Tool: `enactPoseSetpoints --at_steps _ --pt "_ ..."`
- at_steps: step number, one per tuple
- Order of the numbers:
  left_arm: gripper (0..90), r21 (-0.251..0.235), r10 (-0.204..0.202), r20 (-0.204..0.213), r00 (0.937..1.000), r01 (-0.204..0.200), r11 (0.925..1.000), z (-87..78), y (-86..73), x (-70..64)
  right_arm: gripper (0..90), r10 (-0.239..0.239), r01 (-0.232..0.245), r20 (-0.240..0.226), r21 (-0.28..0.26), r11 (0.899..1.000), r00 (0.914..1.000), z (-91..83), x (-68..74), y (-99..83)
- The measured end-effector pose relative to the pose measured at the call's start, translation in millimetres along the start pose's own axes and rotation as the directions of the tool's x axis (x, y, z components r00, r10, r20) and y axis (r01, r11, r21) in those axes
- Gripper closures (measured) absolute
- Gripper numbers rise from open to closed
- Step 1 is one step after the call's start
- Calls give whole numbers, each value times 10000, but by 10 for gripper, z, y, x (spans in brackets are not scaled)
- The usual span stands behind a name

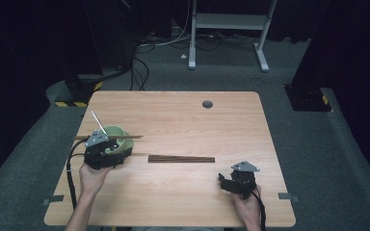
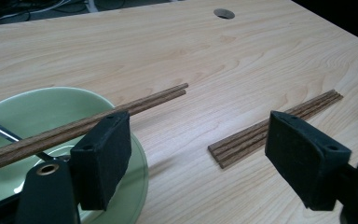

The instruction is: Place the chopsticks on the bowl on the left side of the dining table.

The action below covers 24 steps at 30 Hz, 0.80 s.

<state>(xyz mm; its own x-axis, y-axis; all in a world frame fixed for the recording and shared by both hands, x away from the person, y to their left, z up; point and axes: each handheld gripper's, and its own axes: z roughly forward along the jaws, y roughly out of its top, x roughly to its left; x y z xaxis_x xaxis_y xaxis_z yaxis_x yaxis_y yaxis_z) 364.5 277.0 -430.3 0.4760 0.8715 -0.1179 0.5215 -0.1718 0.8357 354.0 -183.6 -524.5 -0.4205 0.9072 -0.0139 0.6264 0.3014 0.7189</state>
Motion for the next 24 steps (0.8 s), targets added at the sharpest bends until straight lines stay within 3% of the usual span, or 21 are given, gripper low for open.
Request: enactPoseSetpoints --at_steps 24 --pt "228 -111 140 354 9993 -136 9998 68 -12 -148 226 0 0 0 1 10000 10000 0 0 0"
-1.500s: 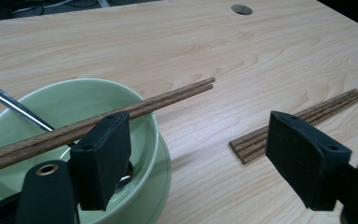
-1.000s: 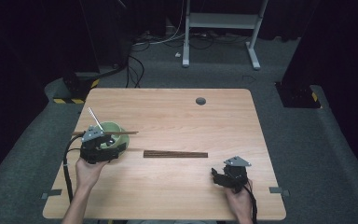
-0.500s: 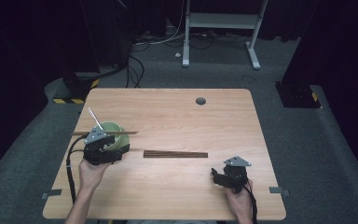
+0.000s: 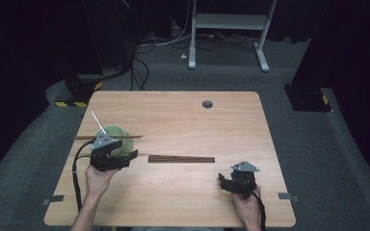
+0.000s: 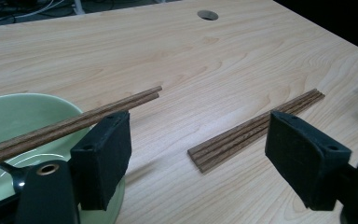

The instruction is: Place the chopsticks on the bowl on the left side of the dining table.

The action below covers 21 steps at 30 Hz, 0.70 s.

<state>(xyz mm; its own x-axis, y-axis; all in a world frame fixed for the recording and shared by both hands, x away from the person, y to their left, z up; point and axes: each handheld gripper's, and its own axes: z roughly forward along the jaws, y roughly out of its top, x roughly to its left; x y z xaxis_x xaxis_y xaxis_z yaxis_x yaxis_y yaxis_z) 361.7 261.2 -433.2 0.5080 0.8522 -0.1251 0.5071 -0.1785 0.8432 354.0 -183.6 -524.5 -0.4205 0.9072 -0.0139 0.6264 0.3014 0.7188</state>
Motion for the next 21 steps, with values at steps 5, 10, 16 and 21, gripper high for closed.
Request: enactPoseSetpoints --at_steps 5,10,16,21 --pt "229 -18 -3 5 10000 3 10000 14 -11 -19 226 -3 3 13 7 10000 10000 -1 0 0" --pt "229 -4 0 84 10000 0 10000 31 -29 -43 226 1 -1 0 -3 10000 10000 0 0 0" --pt "230 -12 18 157 9999 -17 10000 47 -40 -68 226 -8 8 4 -6 10000 10000 0 -1 0" --pt "230 -113 -224 688 9974 233 9997 50 -46 -88 226 2 -2 4 0 10000 10000 0 0 0"
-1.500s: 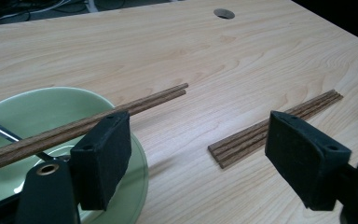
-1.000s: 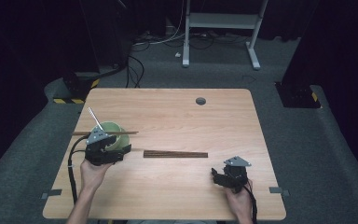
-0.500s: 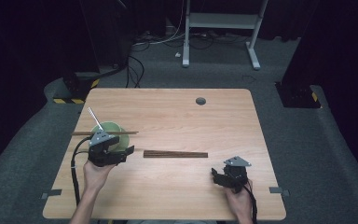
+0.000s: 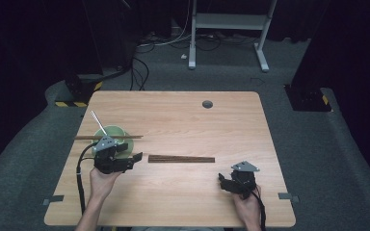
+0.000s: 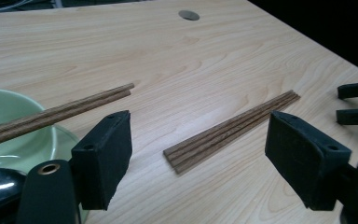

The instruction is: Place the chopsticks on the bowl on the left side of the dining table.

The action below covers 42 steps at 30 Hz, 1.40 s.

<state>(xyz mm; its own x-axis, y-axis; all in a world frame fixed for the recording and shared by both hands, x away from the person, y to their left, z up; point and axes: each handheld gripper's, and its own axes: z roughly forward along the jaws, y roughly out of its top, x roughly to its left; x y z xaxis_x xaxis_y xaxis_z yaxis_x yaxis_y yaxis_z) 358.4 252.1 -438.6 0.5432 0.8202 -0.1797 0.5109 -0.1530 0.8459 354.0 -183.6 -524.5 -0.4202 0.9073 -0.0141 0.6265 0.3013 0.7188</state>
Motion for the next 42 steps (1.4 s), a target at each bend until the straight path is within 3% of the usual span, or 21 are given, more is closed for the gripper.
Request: enactPoseSetpoints --at_steps 24,42 --pt "230 333 206 271 9994 -215 9992 122 -123 -142 226 -3 3 -2 -3 10000 10000 0 0 0" --pt "232 538 226 160 9996 -235 9983 178 -238 -157 226 15 -15 -5 2 10000 10000 0 1 0"
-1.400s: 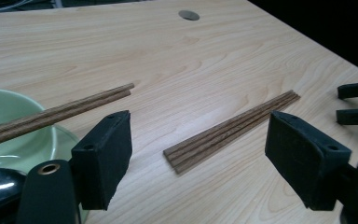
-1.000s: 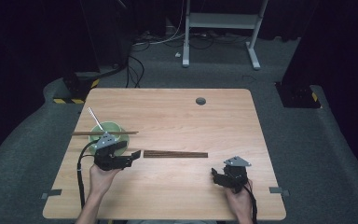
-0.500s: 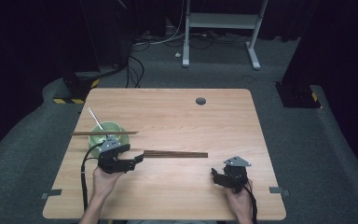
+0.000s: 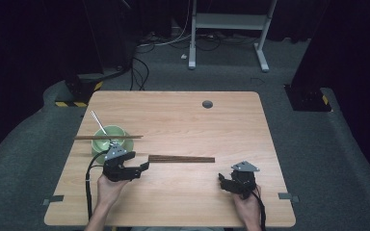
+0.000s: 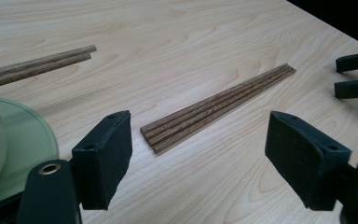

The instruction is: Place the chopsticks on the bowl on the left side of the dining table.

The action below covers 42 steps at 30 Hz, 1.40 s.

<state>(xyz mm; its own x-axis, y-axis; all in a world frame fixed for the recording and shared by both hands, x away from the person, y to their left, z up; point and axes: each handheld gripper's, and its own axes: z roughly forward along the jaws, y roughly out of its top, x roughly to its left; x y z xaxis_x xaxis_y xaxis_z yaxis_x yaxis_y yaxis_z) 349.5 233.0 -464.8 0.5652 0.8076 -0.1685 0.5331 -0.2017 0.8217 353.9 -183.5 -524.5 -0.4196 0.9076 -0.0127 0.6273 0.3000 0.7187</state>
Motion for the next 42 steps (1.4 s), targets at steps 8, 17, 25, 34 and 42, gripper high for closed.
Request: enactPoseSetpoints --at_steps 8,17,25,34,42 --pt "233 82 -169 -30 9999 170 9998 28 -59 25 226 -4 4 3 -7 10000 10000 0 0 0" --pt "237 84 -165 -156 9997 167 9998 33 -102 43 226 1 -1 0 0 10000 10000 0 0 0" --pt "239 175 -156 -315 9994 162 9997 65 -141 43 225 -19 19 4 -4 10000 10000 0 -2 0" --pt "239 344 -95 -521 9986 113 9993 109 -196 56 226 -19 19 4 -5 10000 10000 0 -2 0" --pt "240 397 -156 -667 9976 183 9990 128 -230 78 226 -27 27 8 -11 10000 10000 1 -2 0"
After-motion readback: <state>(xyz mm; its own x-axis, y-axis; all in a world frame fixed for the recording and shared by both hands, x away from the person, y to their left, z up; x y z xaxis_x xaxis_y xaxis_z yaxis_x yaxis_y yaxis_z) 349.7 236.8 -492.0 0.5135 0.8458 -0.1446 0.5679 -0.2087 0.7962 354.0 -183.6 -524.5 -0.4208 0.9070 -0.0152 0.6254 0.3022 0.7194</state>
